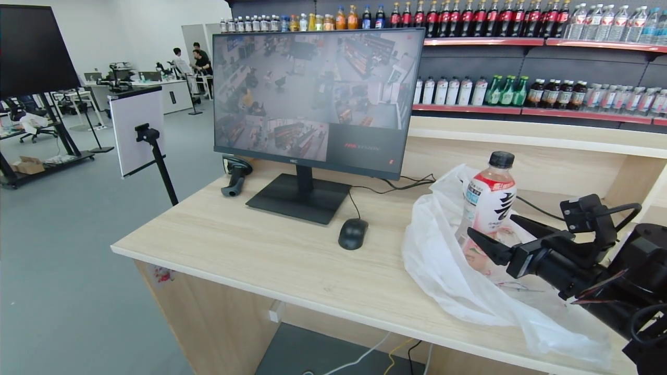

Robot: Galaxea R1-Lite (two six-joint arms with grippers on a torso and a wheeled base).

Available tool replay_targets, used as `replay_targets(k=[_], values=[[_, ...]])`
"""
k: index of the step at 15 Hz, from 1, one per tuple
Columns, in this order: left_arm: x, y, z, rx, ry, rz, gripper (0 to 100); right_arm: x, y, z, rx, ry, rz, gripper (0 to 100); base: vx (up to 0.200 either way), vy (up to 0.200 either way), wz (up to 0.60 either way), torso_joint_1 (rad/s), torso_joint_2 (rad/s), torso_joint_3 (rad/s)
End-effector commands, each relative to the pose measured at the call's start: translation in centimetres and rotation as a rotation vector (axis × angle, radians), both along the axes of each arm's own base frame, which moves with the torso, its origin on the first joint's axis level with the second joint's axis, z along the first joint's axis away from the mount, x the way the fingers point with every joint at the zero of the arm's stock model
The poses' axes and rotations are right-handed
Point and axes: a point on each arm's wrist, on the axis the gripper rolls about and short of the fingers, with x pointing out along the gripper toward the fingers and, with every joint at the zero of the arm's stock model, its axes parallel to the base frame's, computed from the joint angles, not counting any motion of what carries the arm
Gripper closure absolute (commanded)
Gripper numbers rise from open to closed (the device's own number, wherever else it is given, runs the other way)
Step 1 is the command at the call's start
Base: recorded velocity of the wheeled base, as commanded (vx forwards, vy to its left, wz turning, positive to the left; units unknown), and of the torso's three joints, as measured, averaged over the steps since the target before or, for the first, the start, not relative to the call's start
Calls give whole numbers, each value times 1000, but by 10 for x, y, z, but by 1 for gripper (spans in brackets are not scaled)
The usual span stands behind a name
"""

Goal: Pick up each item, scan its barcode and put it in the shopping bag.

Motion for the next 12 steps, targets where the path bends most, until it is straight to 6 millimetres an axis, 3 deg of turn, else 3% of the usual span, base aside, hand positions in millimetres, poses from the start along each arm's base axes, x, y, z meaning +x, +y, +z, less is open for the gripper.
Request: replay_targets(k=[1, 7, 8, 12], values=[[0, 0, 0, 0, -1, 0, 100, -7, -1, 8, 7, -26, 0, 0, -200, 0, 0, 2, -2, 7], [0, 0, 0, 0, -1, 0, 100, -20, -3, 11, 22, -26, -3, 0, -200, 0, 0, -4, 2, 2], [0, 0, 0, 0, -1, 0, 100, -20, -4, 11, 22, -25, -4, 0, 0, 0, 0, 0, 0, 0], [0, 0, 0, 0, -1, 0, 100, -20, -4, 12, 23, -31, -4, 0, 0, 0, -600, 1, -1, 4]])
